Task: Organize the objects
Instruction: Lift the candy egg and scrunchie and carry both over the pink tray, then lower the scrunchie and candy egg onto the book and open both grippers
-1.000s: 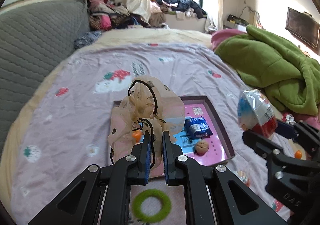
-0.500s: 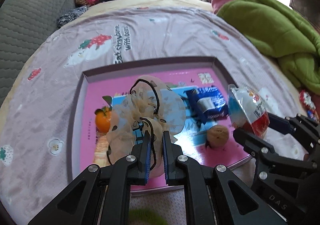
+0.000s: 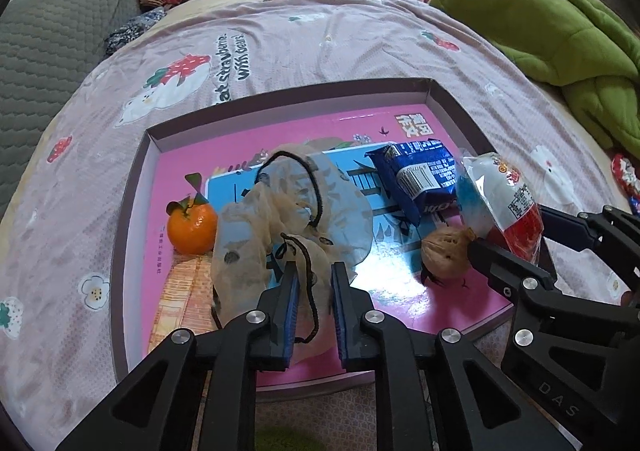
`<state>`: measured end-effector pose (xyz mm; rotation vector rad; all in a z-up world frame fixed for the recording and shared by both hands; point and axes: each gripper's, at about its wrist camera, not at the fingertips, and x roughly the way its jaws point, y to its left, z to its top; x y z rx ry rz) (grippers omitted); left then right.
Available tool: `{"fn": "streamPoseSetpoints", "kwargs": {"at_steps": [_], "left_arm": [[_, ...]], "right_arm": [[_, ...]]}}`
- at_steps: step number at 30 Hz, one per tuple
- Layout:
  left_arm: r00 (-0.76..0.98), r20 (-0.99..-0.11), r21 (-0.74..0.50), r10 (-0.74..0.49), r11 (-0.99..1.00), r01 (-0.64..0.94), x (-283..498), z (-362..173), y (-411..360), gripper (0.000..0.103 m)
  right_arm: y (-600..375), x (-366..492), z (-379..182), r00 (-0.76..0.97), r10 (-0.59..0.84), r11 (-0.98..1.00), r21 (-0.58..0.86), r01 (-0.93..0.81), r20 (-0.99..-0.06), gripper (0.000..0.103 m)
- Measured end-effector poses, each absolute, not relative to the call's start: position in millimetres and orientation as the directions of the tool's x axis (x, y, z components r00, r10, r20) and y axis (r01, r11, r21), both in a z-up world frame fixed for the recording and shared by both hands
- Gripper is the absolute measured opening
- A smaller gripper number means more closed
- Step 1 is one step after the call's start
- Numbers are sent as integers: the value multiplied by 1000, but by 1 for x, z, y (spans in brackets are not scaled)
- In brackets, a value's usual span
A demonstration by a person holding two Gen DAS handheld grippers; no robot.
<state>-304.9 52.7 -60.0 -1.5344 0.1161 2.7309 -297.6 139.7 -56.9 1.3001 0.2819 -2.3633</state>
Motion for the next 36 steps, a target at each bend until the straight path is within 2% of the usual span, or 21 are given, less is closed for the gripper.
{"fn": "streamPoseSetpoints", "kwargs": {"at_steps": [11,15,20,22,36], "left_arm": [[-495,-868,78,-44,-996,-48,-302,-67,54,28],[-482,-875,72,-38,-996,-52,-301,-67,54,45],[-474,-880,43,-13,-998,-53,-294,-64,49,49],[-477,-879,34,-6,-998,-50,-292,-62,47,58],[-523,-852,4,11,-1000,-27,-276,-24,32,61]], "right_arm": [[143,-303,-62,-426,-254,-900,51,432,-868,49],[142,-302,-60,-415,-259,-897,57,439,-872,54],[144,-299,-52,-427,-260,-897,53,439,-866,56],[144,-298,-49,-432,-258,-899,50,436,-864,56],[157,-278,-18,-473,-288,-902,69,427,-833,57]]}}
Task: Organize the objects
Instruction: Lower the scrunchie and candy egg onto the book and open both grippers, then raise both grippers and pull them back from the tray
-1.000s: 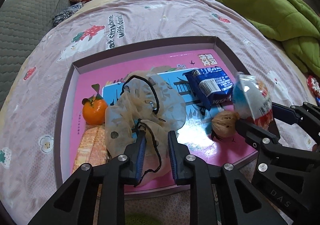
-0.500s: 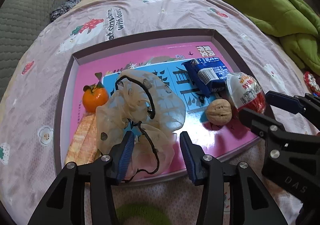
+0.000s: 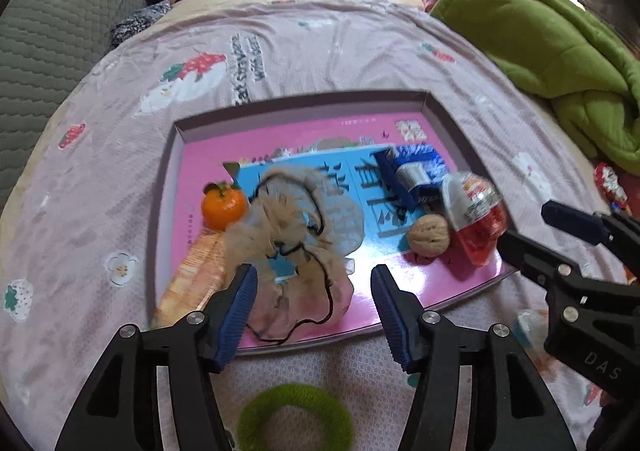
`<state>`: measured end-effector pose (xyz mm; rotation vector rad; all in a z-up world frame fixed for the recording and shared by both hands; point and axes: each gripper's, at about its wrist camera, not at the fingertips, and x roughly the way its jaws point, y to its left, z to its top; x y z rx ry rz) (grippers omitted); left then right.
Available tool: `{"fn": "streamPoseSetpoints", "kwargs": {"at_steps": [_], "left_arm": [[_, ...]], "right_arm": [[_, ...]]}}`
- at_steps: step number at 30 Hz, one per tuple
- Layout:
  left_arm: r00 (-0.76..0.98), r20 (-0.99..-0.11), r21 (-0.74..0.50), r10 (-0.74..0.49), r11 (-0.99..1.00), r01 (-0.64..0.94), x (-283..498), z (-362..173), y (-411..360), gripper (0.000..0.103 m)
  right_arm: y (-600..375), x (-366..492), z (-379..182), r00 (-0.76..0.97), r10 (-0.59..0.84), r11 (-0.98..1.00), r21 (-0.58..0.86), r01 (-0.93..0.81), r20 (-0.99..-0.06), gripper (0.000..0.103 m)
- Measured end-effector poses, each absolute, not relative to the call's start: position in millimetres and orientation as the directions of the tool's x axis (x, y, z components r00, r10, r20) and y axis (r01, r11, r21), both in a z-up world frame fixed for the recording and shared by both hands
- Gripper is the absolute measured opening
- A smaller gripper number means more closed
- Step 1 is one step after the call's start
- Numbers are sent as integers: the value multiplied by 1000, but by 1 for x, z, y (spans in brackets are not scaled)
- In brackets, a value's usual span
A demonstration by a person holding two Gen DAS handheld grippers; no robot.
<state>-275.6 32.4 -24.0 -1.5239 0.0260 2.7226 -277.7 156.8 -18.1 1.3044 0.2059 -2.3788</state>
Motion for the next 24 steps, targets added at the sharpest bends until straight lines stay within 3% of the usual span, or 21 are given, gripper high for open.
{"fn": "streamPoseSetpoints", "kwargs": {"at_steps": [24], "left_arm": [[-714,-700,27,-20,-1000,2,-192,118,24,62]], "right_arm": [[164,-198,122,-654,-385,-879,44,475,-651,59]]}}
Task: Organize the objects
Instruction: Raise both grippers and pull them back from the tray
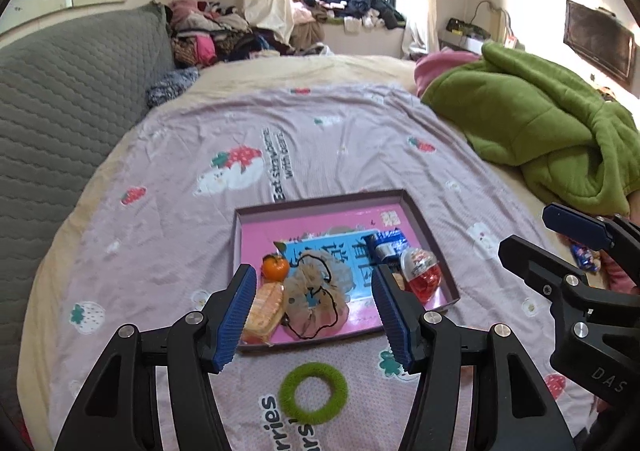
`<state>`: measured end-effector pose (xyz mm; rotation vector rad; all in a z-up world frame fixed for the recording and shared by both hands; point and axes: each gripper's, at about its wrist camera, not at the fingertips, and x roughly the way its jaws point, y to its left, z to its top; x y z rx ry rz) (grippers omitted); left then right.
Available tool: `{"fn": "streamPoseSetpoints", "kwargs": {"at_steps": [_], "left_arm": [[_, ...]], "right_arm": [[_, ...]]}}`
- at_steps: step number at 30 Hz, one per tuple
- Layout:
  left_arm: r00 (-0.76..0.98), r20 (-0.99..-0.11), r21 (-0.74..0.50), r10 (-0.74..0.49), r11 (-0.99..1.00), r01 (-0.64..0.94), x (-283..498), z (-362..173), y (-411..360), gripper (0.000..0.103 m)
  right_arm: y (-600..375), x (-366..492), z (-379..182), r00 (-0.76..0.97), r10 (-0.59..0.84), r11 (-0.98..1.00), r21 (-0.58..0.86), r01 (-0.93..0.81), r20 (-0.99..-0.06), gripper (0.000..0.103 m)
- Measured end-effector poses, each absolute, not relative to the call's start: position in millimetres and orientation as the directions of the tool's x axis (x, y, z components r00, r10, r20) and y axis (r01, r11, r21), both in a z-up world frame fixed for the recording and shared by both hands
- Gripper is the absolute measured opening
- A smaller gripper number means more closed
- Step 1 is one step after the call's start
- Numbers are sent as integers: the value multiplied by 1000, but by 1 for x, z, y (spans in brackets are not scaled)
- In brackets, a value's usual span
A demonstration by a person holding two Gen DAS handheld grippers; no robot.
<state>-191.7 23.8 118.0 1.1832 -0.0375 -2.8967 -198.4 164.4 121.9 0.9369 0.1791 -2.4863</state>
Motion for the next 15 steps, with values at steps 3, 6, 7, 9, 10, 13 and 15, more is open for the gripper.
{"fn": "streamPoseSetpoints", "kwargs": {"at_steps": [3,6,7,9,10,13,15], "left_arm": [[-726,-687,29,-29,-1000,13,-181,129,23,65],[-736,-676,26,-27,-1000,13,-170,137,22,69],[-737,-675,27,-28,-1000,14,-166,139,22,69],[-738,-674,23,-29,-1000,18,-159,141,23,69],[-738,-675,21,-28,-1000,18,-157,141,23,69],[-737,-675,21,-27,-1000,17,-146,141,24,69],[-737,-676,24,-27,-1000,15,-140,140,25,69]], "right_arm": [[167,-189,133,-664,-391,-878,43,477,-637,59],[168,-178,141,-675,-391,-878,33,478,-626,59],[170,-175,143,-676,-393,-877,32,480,-623,59],[173,-167,147,-681,-393,-876,26,482,-618,59],[174,-165,148,-681,-393,-876,25,483,-618,60],[180,-154,151,-682,-396,-872,18,489,-614,64],[185,-147,152,-687,-396,-871,13,490,-609,65]]}}
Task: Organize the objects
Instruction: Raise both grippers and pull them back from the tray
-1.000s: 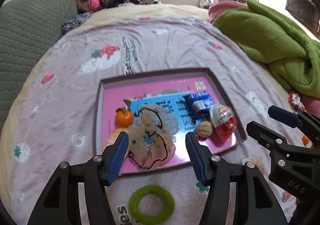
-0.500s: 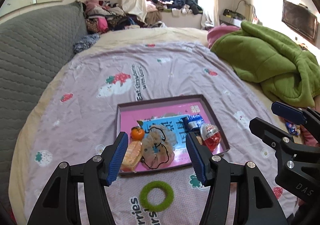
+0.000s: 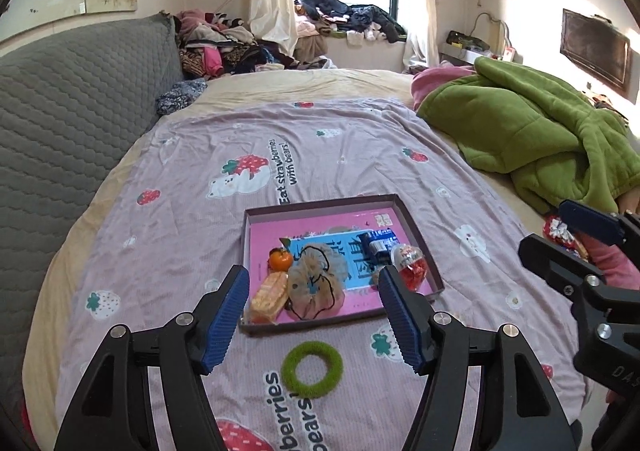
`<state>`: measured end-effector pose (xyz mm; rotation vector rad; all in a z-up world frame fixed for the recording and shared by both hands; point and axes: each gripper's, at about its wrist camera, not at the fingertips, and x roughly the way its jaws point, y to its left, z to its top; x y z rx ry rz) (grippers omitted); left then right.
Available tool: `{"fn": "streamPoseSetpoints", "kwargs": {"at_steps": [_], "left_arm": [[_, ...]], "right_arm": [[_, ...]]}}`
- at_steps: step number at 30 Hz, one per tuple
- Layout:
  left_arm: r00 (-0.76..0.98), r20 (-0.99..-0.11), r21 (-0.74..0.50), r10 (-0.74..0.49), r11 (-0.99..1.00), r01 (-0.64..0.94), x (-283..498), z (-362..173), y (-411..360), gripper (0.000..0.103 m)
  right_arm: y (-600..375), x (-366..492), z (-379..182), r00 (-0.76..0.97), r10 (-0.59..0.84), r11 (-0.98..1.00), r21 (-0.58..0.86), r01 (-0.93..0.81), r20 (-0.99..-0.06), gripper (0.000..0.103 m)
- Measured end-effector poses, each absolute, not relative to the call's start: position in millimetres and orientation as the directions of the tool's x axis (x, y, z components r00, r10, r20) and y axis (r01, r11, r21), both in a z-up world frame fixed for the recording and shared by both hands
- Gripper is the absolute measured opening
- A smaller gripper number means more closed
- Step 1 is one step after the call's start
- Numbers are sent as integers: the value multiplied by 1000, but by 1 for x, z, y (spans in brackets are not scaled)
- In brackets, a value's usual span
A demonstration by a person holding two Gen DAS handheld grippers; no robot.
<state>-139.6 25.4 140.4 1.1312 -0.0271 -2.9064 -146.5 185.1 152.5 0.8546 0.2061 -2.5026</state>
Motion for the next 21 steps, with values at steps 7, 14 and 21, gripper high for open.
{"fn": "streamPoseSetpoints", "kwargs": {"at_steps": [7,14,21], "left_arm": [[-735,-678,19,-25,-1000,16,-116,133,28,69],[-731,-682,36,-33,-999,12,-98,124,34,69],[-729,-684,36,-25,-999,0,-88,118,42,69]], "right_arm": [[202,-129,147,-688,-386,-877,12,481,-615,65],[212,-117,137,-684,-382,-881,21,473,-621,65],[216,-106,127,-681,-370,-879,0,477,-631,65]]}}
